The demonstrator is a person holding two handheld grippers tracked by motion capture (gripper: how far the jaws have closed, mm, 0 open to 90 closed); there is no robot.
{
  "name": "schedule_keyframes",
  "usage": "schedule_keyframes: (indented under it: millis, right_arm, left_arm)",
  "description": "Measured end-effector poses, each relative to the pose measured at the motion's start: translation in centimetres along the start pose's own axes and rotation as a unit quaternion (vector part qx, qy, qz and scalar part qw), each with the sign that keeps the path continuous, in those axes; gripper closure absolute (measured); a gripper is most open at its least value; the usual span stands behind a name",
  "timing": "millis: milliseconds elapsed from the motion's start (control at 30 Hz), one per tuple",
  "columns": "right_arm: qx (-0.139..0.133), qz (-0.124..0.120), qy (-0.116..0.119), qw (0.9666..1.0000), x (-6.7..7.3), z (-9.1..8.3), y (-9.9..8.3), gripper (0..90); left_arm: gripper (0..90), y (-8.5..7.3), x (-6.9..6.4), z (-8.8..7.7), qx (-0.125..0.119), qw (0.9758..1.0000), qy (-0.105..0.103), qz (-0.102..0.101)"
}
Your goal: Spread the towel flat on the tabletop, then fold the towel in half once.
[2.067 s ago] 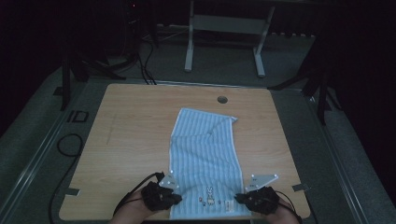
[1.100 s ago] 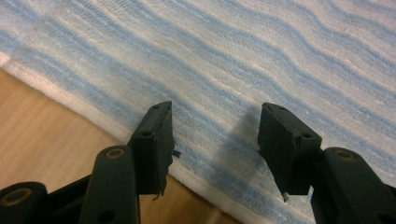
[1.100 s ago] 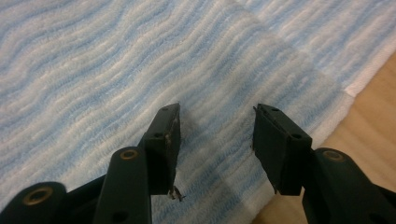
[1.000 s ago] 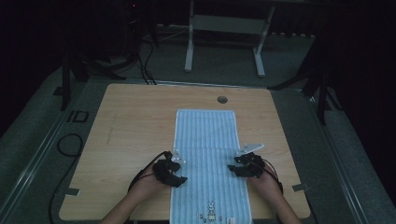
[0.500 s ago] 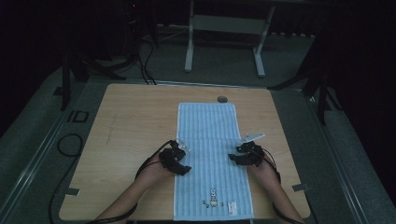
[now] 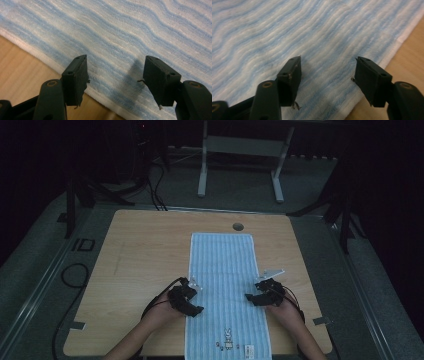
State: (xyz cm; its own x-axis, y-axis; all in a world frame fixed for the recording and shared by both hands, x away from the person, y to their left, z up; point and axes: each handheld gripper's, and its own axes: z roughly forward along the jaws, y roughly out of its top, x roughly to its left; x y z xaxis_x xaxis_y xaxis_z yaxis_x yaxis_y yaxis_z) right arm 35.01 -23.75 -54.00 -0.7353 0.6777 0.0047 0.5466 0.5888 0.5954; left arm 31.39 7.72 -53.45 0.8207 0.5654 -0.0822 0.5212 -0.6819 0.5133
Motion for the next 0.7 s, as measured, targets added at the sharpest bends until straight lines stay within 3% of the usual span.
schedule_keyframes:
  millis: [100,200,433,700]
  right_arm:
    - [-0.006,0.010,0.010,0.9999,-0.3,-0.5,0.0,32.5]
    - [-0.013,0.020,0.004,0.9997,-0.8,-1.1,0.1,32.9]
    - [-0.021,0.028,-0.003,0.9994,-2.1,-2.2,0.9,33.8]
    - [-0.028,0.047,-0.013,0.9984,-4.8,-2.1,2.9,35.2]
  left_arm:
    - [32.3,-0.2,0.4,-0.5,-0.001,0.9999,0.007,-0.013]
    - [29.1,-0.7,1.3,-1.0,-0.003,0.9993,0.022,-0.031]
    - [29.0,-1.7,4.2,-2.4,-0.020,0.9951,0.054,-0.081]
    - [29.2,0.6,7.0,-3.1,-0.049,0.9913,0.085,-0.088]
